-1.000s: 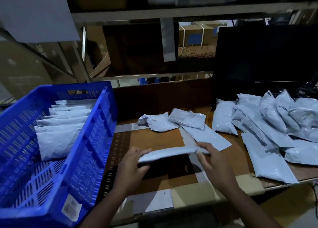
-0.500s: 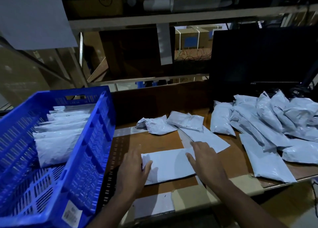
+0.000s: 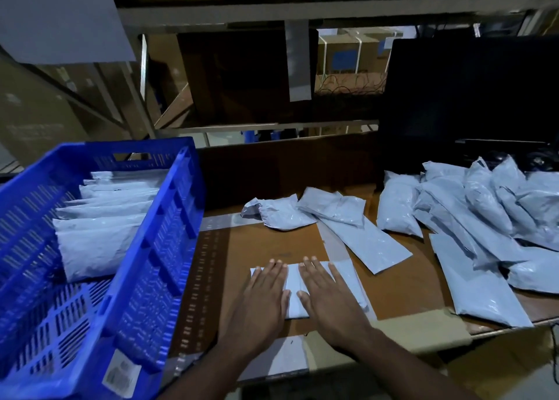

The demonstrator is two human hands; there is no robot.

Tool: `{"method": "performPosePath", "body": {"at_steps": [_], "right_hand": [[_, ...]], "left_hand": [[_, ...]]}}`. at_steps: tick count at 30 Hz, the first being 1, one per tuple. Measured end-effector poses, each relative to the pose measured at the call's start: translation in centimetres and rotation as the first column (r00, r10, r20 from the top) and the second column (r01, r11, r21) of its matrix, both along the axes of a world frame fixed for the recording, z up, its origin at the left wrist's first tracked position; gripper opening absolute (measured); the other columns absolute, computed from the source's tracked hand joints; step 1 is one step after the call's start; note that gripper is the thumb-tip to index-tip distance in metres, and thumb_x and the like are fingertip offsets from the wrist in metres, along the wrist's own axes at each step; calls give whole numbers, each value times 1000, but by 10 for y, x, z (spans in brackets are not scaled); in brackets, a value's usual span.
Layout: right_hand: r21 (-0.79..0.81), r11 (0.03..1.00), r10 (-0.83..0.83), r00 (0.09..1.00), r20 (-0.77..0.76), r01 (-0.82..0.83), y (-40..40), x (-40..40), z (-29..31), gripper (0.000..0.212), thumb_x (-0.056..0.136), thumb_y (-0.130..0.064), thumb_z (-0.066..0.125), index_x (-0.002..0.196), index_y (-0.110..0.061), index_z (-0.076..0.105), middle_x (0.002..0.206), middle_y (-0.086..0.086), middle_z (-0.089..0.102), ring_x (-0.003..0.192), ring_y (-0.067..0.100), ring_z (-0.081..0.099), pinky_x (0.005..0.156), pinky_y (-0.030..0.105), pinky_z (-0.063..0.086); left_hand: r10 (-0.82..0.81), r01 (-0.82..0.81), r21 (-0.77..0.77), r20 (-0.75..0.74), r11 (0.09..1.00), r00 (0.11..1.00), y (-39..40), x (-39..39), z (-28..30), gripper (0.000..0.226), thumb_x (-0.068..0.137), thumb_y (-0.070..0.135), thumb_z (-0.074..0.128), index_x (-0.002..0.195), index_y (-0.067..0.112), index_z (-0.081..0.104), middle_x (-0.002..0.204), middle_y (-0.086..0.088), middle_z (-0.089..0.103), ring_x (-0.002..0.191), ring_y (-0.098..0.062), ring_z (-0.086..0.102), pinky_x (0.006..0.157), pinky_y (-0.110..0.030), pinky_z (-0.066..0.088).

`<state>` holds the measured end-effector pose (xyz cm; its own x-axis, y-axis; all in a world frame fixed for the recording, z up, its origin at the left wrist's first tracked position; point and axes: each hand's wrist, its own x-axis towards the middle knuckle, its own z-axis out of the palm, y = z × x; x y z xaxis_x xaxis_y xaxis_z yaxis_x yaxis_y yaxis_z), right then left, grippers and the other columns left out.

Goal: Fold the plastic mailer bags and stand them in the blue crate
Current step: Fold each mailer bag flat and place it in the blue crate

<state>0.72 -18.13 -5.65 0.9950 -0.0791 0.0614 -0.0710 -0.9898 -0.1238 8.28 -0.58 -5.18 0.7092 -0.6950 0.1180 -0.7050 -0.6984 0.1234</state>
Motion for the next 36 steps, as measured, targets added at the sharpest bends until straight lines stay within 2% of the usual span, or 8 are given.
{"method": "performPosePath", "body": {"at_steps": [4,8,13,18,22,28,32,36], "right_hand": [[-1,1000,-7,1000,-18,7,3,-4,-2,61,107,-47,16,152,-13,40,158,3,38,147,17,33,116,42,14],[43,999,7,998,-61,-5,-1,-1,-2,66,106,-52,9,156,-16,32,163,-1,25,151,14,20,118,39,7],[149,989,22,999,-49,-14,-5,-6,6,79,93,-66,-8,160,-25,-5,163,-13,-16,148,0,-20,122,32,-13],[118,986,-116,992,-46,121,-13,-13,9,83,97,-73,13,159,-24,-10,162,-10,-22,145,2,-25,113,23,-23],[105,977,-180,981,-67,186,-30,-28,12,84,94,-77,7,158,-26,-14,162,-12,-24,144,1,-29,114,25,-24],[198,962,-176,981,-80,189,-32,-29,12,90,89,-81,3,160,-28,-4,163,-14,-14,152,6,-12,121,31,-12],[613,749,-201,968,-151,251,-51,-33,21,80,88,-81,28,158,-42,14,164,-20,12,153,13,10,123,44,14],[373,911,-163,985,-60,174,-48,-33,25,81,91,-78,16,159,-35,11,164,-19,8,152,4,5,125,36,6]], "left_hand": [[-17,18,10,-46,1000,999,1,-3,-1,57,106,38,22,152,12,44,158,-3,43,149,-15,34,121,-36,20],[-21,21,-12,-50,1000,999,2,0,-5,57,106,39,23,152,12,44,159,-3,42,149,-15,34,119,-34,17],[14,-18,-38,-105,999,994,4,-3,-9,72,99,53,-2,163,21,2,168,8,-9,153,-3,-12,124,-27,-5],[29,-34,-50,-104,998,994,4,-2,-7,74,97,55,-2,163,21,0,169,8,-10,153,-2,-15,123,-23,-10],[41,-48,-53,-125,997,991,2,-5,-4,75,95,57,-5,163,24,0,168,10,-12,152,-2,-16,124,-25,-9],[62,-66,-26,-144,997,988,2,-6,3,72,98,55,-2,163,24,4,168,10,-11,152,-3,-18,125,-30,-11],[55,-100,-128,-315,987,948,-1,1,11,63,109,47,26,163,25,4,167,14,-12,149,3,-17,122,-25,-12],[57,-122,-231,-269,965,961,4,-4,23,62,108,48,28,160,34,-3,161,22,-17,146,9,-21,120,-20,-13]]}}
